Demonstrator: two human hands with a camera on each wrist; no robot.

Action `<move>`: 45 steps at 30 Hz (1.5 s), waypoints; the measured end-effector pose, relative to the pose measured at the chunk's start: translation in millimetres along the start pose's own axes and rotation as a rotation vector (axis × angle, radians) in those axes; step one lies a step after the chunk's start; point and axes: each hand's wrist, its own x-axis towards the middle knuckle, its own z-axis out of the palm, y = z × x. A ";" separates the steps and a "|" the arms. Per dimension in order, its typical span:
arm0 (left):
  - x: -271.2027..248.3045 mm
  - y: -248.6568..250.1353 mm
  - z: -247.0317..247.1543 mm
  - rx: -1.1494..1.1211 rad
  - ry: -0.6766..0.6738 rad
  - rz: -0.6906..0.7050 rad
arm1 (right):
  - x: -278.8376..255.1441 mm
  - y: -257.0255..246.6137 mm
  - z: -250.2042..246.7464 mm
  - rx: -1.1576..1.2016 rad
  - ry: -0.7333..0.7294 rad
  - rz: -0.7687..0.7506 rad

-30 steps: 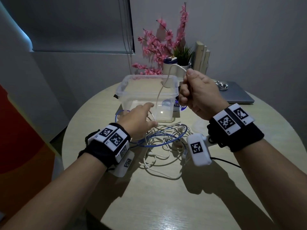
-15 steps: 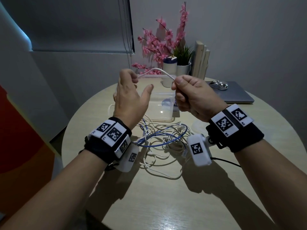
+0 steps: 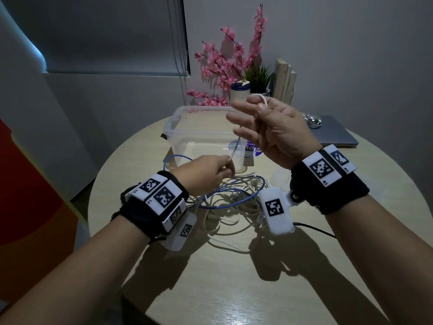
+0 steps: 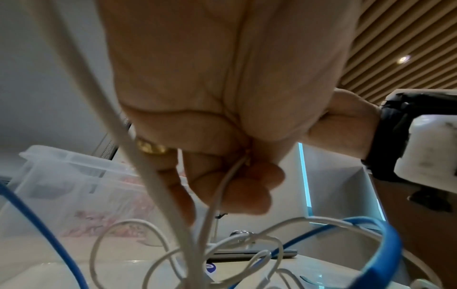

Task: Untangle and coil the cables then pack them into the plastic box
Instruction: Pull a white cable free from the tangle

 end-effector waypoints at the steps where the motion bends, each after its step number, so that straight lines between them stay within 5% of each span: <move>1: -2.4 2.3 0.2 0.006 -0.046 0.014 | 0.6 1.5 -0.6 0.002 0.022 -0.001; 5: -8.8 7.1 -4.1 0.018 -0.163 0.062 | 3.9 11.1 -4.8 -0.180 0.122 -0.037; 7: -11.0 7.5 -9.8 -0.001 -0.158 0.082 | 4.6 14.8 -7.3 -0.457 0.143 -0.075; 13: -11.1 0.9 -29.7 -0.179 0.176 0.208 | 3.3 21.7 -16.3 -1.013 0.056 -0.022; 19: -1.8 -5.7 -41.1 -0.315 0.647 0.254 | -4.9 24.9 -6.5 -0.708 -0.085 0.125; 25: 8.3 -15.4 -30.9 -0.350 0.787 0.186 | -10.2 25.7 0.4 -0.531 -0.213 0.243; 32: 7.5 -12.2 -4.1 -0.215 0.370 0.080 | -7.6 15.1 7.2 -0.194 -0.029 0.142; 37: 3.8 0.8 3.2 0.006 0.107 0.129 | -2.4 20.4 8.0 -0.126 0.086 0.045; 41: -2.7 -1.3 -4.8 0.013 0.003 0.153 | 2.5 26.1 -0.1 -0.382 0.163 -0.029; 45: -9.0 -1.7 -23.4 -0.054 0.043 0.106 | 0.4 32.7 -7.6 -1.055 0.132 -0.100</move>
